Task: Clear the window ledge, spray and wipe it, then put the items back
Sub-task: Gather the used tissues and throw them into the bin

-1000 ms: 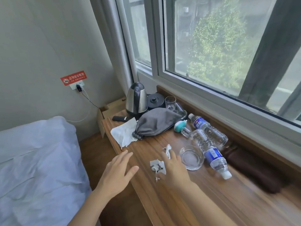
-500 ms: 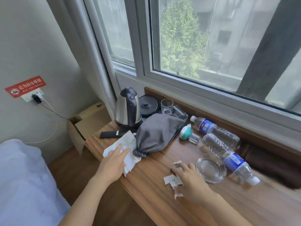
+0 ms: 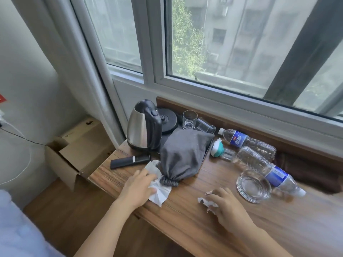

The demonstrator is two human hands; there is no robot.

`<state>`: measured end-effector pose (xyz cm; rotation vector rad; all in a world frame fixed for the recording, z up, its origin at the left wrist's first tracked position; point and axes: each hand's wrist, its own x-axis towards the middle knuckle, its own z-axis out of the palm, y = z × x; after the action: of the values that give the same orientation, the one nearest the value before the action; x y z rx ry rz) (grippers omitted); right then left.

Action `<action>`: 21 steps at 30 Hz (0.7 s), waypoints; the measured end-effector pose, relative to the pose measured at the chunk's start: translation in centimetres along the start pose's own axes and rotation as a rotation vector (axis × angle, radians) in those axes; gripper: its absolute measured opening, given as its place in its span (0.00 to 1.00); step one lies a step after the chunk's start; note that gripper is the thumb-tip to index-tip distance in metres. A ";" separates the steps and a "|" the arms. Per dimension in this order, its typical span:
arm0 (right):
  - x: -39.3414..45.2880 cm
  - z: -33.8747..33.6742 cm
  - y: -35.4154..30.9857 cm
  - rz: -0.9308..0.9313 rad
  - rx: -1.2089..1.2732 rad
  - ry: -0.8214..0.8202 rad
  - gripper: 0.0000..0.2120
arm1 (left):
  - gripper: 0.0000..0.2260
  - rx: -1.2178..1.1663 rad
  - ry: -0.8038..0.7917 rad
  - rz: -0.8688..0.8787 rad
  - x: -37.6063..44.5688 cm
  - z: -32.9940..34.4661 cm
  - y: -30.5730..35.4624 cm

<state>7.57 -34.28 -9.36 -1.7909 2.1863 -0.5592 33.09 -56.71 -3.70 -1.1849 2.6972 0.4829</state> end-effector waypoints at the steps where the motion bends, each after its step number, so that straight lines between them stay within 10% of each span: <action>1: 0.0 0.1 -0.1 0.000 0.002 0.016 0.22 | 0.17 0.010 0.011 -0.002 -0.3 0.2 0.2; 21: -4.3 -1.7 0.5 0.260 0.018 0.326 0.15 | 0.06 -0.043 0.115 0.346 -0.7 7.1 16.2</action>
<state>7.28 -29.77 -8.28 -1.4551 2.5648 -0.8546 21.66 -43.45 -6.47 -0.7746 3.0201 0.5332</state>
